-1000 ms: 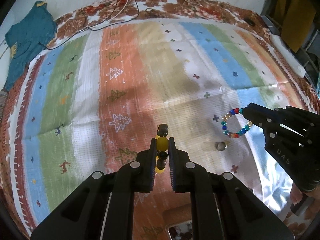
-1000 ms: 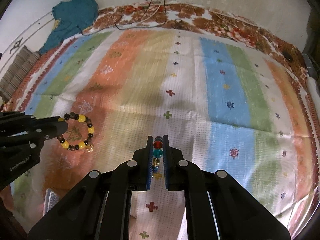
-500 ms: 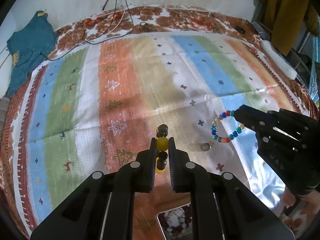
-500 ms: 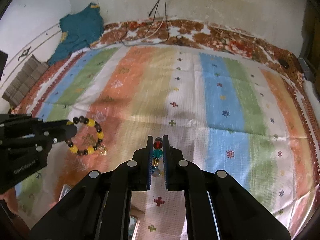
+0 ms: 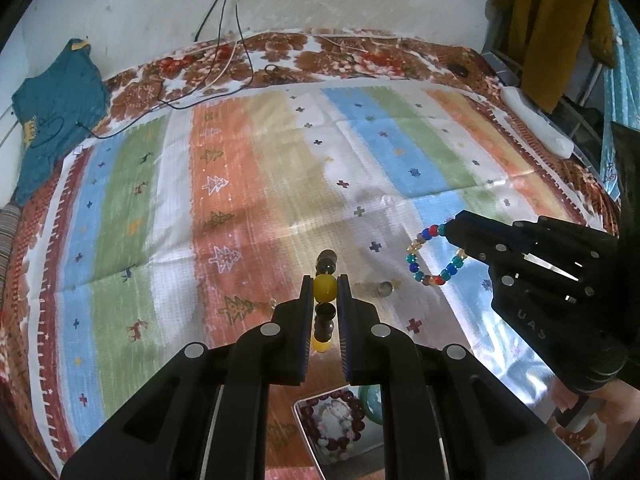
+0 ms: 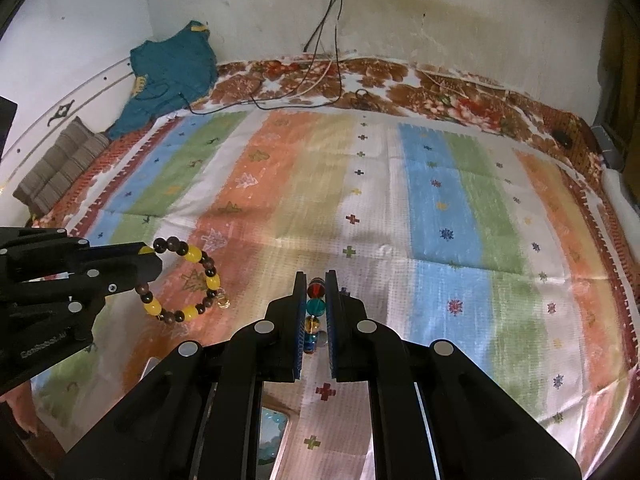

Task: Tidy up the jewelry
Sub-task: 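Carry the yellow-black bracelet with left tool while right tool carries the multicolour bracelet to the tin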

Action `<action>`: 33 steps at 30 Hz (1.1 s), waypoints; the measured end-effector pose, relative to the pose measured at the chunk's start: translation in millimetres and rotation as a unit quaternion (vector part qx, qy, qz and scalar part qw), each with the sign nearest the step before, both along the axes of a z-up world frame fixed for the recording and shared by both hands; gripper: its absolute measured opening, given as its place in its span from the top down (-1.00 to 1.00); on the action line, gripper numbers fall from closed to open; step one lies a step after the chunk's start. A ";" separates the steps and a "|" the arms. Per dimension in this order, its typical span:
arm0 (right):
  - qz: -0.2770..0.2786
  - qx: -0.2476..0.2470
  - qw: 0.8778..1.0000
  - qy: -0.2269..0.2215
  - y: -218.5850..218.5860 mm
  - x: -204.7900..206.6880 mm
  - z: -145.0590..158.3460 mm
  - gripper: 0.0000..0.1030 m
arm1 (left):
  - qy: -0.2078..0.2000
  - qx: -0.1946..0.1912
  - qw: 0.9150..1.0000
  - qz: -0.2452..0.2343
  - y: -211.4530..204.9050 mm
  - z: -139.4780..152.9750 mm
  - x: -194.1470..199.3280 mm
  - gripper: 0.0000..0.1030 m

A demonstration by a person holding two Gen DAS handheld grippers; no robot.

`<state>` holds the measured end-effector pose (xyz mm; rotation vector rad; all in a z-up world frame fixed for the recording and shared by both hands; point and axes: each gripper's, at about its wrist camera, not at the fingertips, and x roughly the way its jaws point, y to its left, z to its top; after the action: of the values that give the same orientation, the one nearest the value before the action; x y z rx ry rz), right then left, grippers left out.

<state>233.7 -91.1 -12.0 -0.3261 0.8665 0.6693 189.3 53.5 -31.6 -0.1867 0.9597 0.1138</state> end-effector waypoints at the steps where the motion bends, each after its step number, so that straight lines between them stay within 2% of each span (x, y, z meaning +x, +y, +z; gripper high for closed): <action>1: 0.001 0.002 1.000 -0.002 -0.9 -2.2 1.5 0.80 | -0.002 0.000 1.000 0.000 -0.6 1.1 -1.8 0.79; 33: 0.050 0.012 0.998 -0.027 -16.3 -75.4 20.3 0.80 | -0.027 0.004 0.999 -0.020 -30.5 15.9 -55.9 0.79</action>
<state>158.3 -107.4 8.3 -0.3665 0.7949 0.7606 133.4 23.0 -15.7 -0.1628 0.9088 0.0749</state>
